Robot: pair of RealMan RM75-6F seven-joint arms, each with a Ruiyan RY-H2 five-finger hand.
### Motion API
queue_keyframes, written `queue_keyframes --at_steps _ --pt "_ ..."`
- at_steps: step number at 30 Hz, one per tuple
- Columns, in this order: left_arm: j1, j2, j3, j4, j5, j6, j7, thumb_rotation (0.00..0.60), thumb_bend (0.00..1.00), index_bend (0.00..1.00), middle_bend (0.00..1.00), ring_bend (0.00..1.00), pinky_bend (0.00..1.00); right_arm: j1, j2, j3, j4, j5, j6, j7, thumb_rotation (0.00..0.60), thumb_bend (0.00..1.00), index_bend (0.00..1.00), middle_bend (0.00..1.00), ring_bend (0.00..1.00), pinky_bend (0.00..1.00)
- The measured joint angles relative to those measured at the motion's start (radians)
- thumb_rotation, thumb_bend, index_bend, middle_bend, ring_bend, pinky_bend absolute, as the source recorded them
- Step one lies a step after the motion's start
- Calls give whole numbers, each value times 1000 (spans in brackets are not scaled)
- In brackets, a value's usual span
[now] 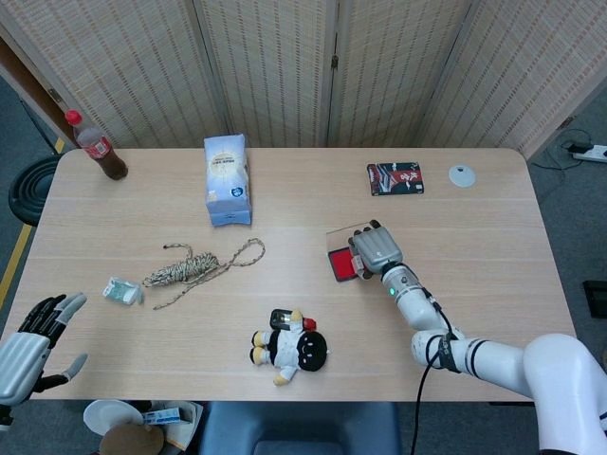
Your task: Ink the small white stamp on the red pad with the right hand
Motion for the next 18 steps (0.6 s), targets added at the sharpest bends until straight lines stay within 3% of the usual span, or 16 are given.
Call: queue_keyframes --at_steps 18 --pt "-7 1 2 24 6 4 -39 600 337 0 0 0 57 15 -50 -2 73 3 -22 -3 600 284 654 311 257 107"
